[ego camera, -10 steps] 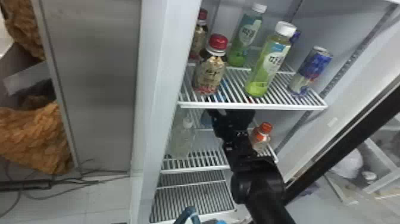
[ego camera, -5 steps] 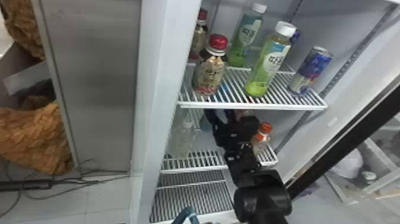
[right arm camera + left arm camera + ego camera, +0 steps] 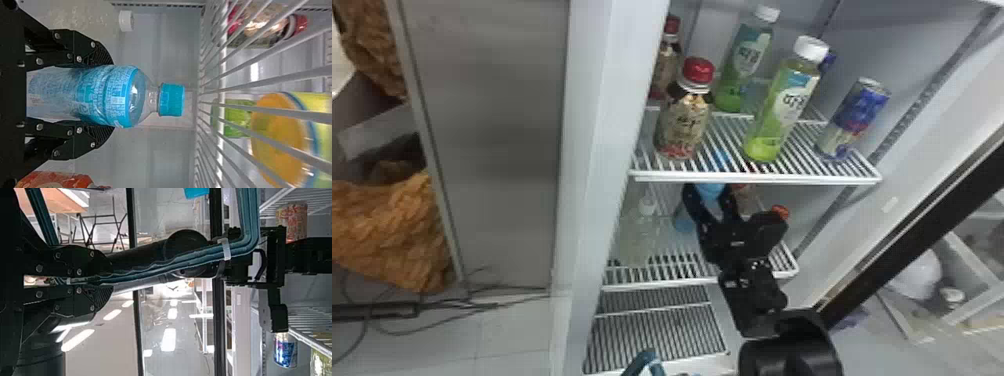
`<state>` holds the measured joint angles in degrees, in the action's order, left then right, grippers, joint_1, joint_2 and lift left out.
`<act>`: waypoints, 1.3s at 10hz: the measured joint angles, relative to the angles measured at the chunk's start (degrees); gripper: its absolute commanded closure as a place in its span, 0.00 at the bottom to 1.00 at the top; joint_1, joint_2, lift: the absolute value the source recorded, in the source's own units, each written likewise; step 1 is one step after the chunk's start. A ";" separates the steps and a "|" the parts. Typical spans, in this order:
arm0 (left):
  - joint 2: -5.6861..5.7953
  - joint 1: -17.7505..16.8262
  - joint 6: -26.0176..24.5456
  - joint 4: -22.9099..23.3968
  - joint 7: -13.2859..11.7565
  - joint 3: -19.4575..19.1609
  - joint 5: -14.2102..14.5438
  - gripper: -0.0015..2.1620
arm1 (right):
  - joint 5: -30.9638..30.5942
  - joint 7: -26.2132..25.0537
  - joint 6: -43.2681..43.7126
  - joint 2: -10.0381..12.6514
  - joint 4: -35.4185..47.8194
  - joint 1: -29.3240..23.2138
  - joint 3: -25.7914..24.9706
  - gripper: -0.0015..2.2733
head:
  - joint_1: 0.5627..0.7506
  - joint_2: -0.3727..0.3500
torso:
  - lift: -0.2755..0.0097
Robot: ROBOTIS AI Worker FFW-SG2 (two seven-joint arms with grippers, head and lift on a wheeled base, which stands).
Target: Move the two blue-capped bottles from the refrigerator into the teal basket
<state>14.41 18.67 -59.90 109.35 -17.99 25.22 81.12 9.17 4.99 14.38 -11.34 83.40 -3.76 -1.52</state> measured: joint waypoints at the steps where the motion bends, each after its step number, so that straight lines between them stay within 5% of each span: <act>1: -0.05 0.02 0.00 0.02 -0.02 -0.06 -0.02 0.50 | 0.20 0.57 -0.98 0.00 2.96 -2.42 -0.76 0.33 | 0.70 0.03 | 0.44; 13: -0.26 0.41 0.26 0.03 -0.23 -0.34 -0.18 0.50 | 6.63 1.74 -11.72 0.05 40.51 -34.82 -5.61 0.33 | 0.70 0.03 | 0.44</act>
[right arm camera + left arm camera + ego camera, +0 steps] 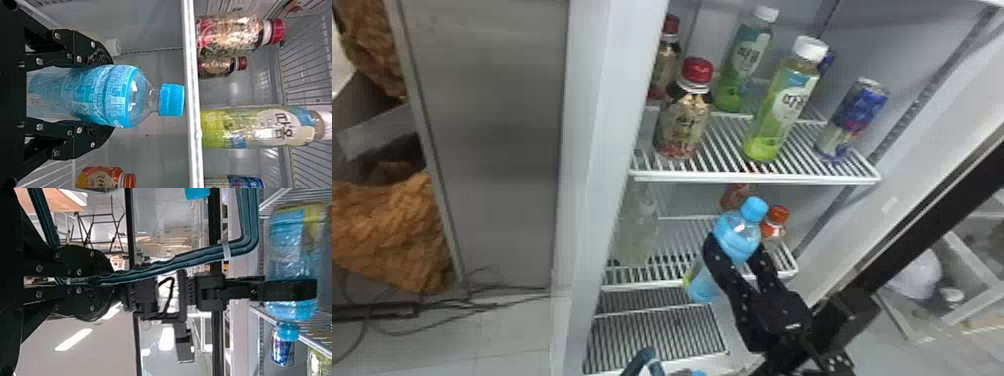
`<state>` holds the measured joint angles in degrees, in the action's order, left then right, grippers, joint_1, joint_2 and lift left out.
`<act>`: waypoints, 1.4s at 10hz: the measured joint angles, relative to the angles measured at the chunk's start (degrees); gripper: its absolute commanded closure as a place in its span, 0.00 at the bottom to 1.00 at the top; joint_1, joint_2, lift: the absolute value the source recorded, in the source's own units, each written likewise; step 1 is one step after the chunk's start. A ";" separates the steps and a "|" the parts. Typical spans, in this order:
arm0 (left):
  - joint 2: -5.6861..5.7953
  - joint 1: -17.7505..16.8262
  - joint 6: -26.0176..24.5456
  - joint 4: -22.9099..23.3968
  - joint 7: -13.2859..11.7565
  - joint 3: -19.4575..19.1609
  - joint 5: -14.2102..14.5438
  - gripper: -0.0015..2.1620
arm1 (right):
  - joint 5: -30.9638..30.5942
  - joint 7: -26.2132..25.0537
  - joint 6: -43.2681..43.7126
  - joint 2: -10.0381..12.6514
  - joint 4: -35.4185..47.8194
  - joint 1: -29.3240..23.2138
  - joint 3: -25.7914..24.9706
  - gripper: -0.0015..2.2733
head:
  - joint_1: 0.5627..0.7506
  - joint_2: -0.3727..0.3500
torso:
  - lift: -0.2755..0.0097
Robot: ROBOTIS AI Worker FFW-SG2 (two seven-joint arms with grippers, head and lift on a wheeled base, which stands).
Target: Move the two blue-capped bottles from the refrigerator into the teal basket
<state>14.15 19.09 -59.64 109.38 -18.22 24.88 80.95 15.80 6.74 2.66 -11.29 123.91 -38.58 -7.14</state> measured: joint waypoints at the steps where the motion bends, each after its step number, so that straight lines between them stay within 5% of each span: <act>1: 0.00 0.05 0.02 0.04 -0.06 -0.01 0.00 0.50 | 0.48 0.39 -1.45 0.02 2.99 -2.53 -0.63 0.33 | 0.70 0.03 | 0.44; 6: 0.00 0.18 0.02 -0.01 -0.06 -0.13 -0.07 0.50 | 0.16 6.34 -15.30 1.87 19.18 -14.74 -5.97 0.33 | 0.70 0.03 | 0.44; 9: 0.02 0.31 0.02 -0.02 -0.06 -0.27 -0.14 0.50 | -3.10 12.90 -24.83 4.19 25.42 -18.09 -9.92 0.33 | 0.70 0.03 | 0.44; 14: 0.18 0.35 -0.12 -0.04 -0.06 -0.43 -0.29 0.50 | -2.60 16.71 -38.00 4.43 33.47 -23.77 -11.21 0.33 | 0.70 0.03 | 0.44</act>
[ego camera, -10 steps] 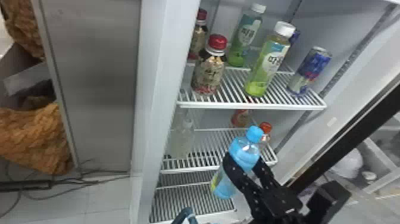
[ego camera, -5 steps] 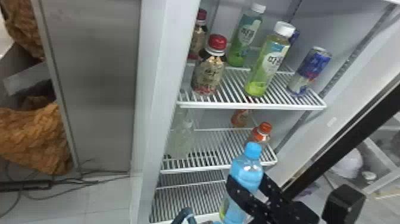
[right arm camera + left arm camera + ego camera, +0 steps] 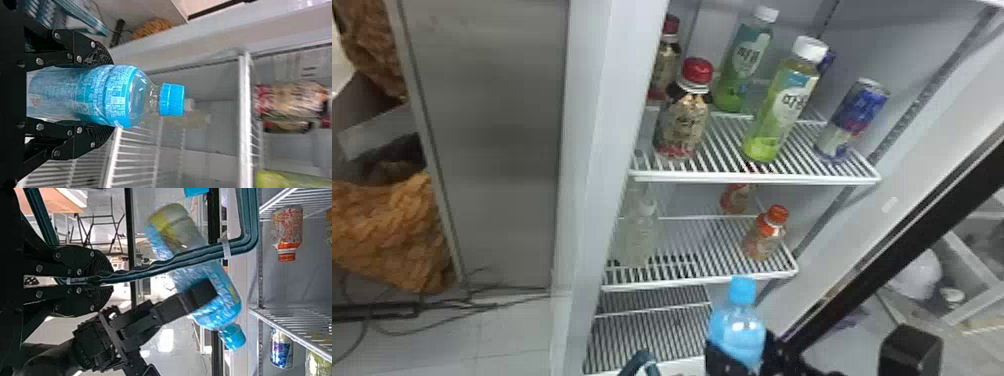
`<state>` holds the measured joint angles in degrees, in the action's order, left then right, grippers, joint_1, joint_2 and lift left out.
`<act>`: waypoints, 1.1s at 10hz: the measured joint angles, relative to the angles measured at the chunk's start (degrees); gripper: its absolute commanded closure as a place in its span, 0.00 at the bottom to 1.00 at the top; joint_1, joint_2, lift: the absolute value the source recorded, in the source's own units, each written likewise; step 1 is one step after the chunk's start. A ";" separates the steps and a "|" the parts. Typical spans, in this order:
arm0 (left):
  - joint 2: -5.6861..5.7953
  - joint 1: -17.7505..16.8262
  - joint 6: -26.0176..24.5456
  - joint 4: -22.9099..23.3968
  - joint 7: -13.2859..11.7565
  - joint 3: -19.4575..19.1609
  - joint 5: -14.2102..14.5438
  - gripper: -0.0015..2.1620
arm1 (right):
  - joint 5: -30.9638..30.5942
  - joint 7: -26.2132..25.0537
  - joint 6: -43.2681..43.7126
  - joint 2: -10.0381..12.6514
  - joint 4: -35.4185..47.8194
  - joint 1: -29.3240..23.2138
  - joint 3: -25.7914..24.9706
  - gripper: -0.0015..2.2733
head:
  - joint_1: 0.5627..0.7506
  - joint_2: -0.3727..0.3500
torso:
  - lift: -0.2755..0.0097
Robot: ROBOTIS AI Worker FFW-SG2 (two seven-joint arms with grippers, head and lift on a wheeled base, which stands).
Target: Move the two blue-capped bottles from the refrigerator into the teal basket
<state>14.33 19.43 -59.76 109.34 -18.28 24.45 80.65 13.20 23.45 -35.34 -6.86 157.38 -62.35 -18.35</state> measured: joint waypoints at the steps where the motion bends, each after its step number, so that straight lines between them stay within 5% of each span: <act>1: 0.00 0.07 0.00 0.00 0.00 -0.02 -0.04 0.50 | 0.53 0.82 -2.98 -0.11 1.13 -0.95 -0.11 0.33 | 0.70 0.03 | 0.44; 5: -0.01 0.18 0.00 0.00 0.00 -0.03 -0.06 0.50 | 1.00 1.27 -9.07 -0.49 0.74 -1.34 -0.85 0.33 | 0.70 0.03 | 0.44; 11: -0.11 0.51 0.00 0.00 0.00 -0.32 0.03 0.50 | 1.68 4.21 -9.32 -0.83 -9.91 6.02 -0.16 0.33 | 0.70 0.03 | 0.44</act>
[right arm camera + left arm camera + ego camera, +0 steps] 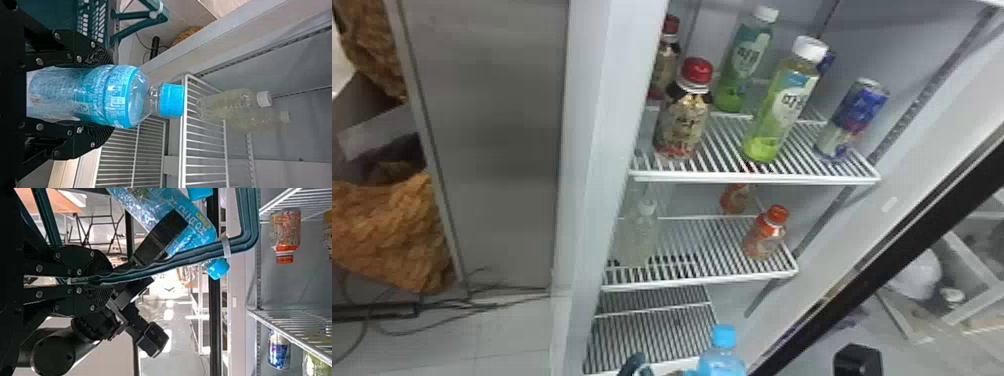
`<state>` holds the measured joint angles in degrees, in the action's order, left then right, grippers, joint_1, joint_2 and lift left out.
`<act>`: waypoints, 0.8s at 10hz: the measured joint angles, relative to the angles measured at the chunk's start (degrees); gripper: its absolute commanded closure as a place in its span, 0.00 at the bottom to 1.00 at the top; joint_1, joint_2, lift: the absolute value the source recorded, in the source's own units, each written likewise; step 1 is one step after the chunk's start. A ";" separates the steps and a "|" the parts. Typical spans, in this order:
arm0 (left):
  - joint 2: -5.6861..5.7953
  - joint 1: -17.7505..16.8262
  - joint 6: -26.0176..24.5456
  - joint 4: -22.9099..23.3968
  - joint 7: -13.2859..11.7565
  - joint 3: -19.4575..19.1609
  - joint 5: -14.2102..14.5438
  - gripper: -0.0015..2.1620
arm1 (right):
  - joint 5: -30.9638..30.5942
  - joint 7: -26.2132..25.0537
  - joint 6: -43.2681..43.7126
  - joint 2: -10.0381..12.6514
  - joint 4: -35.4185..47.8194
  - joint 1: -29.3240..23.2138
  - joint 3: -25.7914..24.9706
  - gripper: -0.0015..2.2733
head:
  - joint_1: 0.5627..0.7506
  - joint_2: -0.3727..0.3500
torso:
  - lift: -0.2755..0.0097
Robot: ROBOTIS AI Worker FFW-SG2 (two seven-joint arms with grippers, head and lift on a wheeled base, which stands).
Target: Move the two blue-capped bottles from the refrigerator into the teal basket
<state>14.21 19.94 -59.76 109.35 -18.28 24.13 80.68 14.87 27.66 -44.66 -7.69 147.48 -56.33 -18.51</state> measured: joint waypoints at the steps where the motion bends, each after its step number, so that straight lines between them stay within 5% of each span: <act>1: -0.01 0.02 0.00 0.01 0.00 -0.01 0.00 0.50 | 0.08 0.70 0.07 -0.15 -1.44 0.99 0.13 0.33 | 0.70 0.03 | 0.44; 4: -0.07 0.02 0.13 0.04 0.00 -0.05 0.07 0.50 | -0.71 4.90 1.49 -0.45 -5.38 3.78 0.14 0.12 | 0.70 0.03 | 0.44; 8: -0.07 0.02 0.14 0.02 0.00 -0.05 0.07 0.50 | -2.85 5.27 10.76 0.47 -5.03 3.46 0.00 0.09 | 0.70 0.03 | 0.44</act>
<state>14.15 19.97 -59.62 109.37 -18.28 24.08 80.76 12.03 32.92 -33.90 -7.22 142.45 -52.87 -18.51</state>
